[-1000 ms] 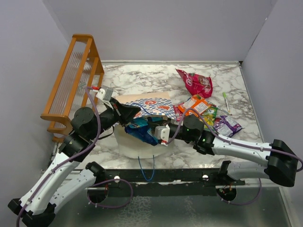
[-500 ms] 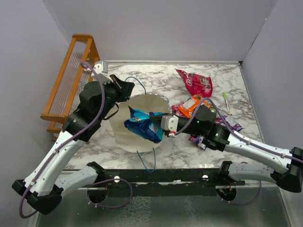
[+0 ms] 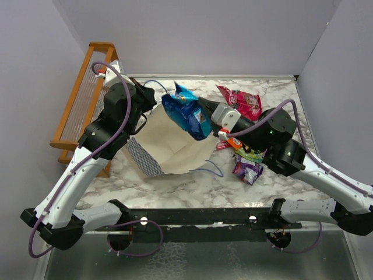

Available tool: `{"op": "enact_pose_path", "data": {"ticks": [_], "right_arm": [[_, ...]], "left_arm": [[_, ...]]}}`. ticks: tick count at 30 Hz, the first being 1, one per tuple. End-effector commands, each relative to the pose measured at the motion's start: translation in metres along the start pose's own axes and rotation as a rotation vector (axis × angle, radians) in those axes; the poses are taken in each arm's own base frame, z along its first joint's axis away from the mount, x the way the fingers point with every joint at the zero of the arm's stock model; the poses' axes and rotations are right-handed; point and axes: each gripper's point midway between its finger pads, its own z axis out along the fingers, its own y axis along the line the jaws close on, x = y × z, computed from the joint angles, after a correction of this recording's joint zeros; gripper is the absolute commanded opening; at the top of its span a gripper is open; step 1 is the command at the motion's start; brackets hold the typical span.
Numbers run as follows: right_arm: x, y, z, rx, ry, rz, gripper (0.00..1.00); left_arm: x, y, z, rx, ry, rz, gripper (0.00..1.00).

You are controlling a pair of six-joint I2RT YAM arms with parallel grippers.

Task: Take the snacks out of the paper bag
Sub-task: Place the snack at the center of the board.

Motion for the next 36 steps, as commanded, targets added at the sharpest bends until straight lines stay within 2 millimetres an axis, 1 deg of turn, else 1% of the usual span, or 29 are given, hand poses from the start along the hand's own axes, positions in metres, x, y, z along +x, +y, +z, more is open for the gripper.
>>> {"op": "enact_pose_path", "data": {"ticks": [1,3,5,8,11,14,16,17,19,20,22,23,26,27,28,29,30,31,33,34,36], "right_arm": [[-0.012,-0.089,-0.014,0.317,0.060,-0.075,0.01],[0.002,-0.106,-0.016,0.355,0.093,-0.071,0.01],[0.021,-0.120,-0.017,0.376,0.128,-0.051,0.01],[0.059,-0.136,-0.023,0.404,0.200,-0.035,0.01],[0.100,-0.146,-0.031,0.422,0.283,-0.028,0.01],[0.146,-0.151,-0.044,0.446,0.382,-0.016,0.01],[0.179,-0.151,-0.055,0.467,0.466,-0.027,0.01],[0.196,-0.150,-0.060,0.473,0.507,-0.031,0.01],[0.230,-0.145,-0.073,0.478,0.591,-0.025,0.01],[0.245,-0.140,-0.079,0.473,0.626,-0.018,0.01],[0.269,-0.129,-0.089,0.466,0.679,-0.008,0.01],[0.279,-0.122,-0.092,0.453,0.700,-0.001,0.01],[0.300,-0.098,-0.099,0.399,0.749,0.042,0.01],[0.305,-0.090,-0.100,0.377,0.754,0.060,0.01],[0.310,-0.080,-0.102,0.355,0.762,0.076,0.01],[0.315,-0.070,-0.104,0.331,0.767,0.093,0.01],[0.319,-0.062,-0.107,0.316,0.775,0.109,0.01],[0.324,-0.054,-0.110,0.304,0.785,0.125,0.01],[0.333,-0.037,-0.118,0.279,0.809,0.165,0.01],[0.337,-0.028,-0.121,0.264,0.819,0.185,0.01],[0.343,-0.013,-0.127,0.241,0.834,0.228,0.01]], "left_arm": [[-0.023,0.017,0.007,-0.124,-0.114,0.000,0.00],[-0.024,0.023,0.012,-0.153,-0.129,0.014,0.00],[-0.023,0.030,0.016,-0.173,-0.137,0.016,0.00],[-0.021,0.047,0.018,-0.213,-0.147,0.032,0.00],[-0.027,0.068,0.015,-0.261,-0.166,0.050,0.00],[-0.032,0.088,0.012,-0.305,-0.174,0.059,0.00],[-0.036,0.095,0.010,-0.317,-0.181,0.067,0.00],[-0.031,0.102,0.011,-0.336,-0.173,0.088,0.02],[-0.031,0.108,0.009,-0.358,-0.175,0.124,0.11],[-0.033,0.110,0.008,-0.365,-0.178,0.141,0.14],[-0.040,0.107,0.003,-0.351,-0.192,0.159,0.22],[-0.043,0.103,0.000,-0.330,-0.199,0.167,0.28],[-0.055,0.084,-0.011,-0.230,-0.218,0.192,0.43],[-0.060,0.078,-0.016,-0.197,-0.225,0.197,0.47],[-0.060,0.072,-0.019,-0.165,-0.224,0.198,0.53],[-0.072,0.059,-0.028,-0.114,-0.245,0.187,0.59],[-0.076,0.050,-0.033,-0.071,-0.248,0.190,0.62],[-0.080,0.041,-0.038,-0.028,-0.249,0.193,0.70],[-0.085,0.026,-0.047,0.043,-0.247,0.189,0.83],[-0.088,0.019,-0.053,0.078,-0.251,0.189,0.88],[-0.093,0.009,-0.061,0.126,-0.257,0.190,0.93]]}}
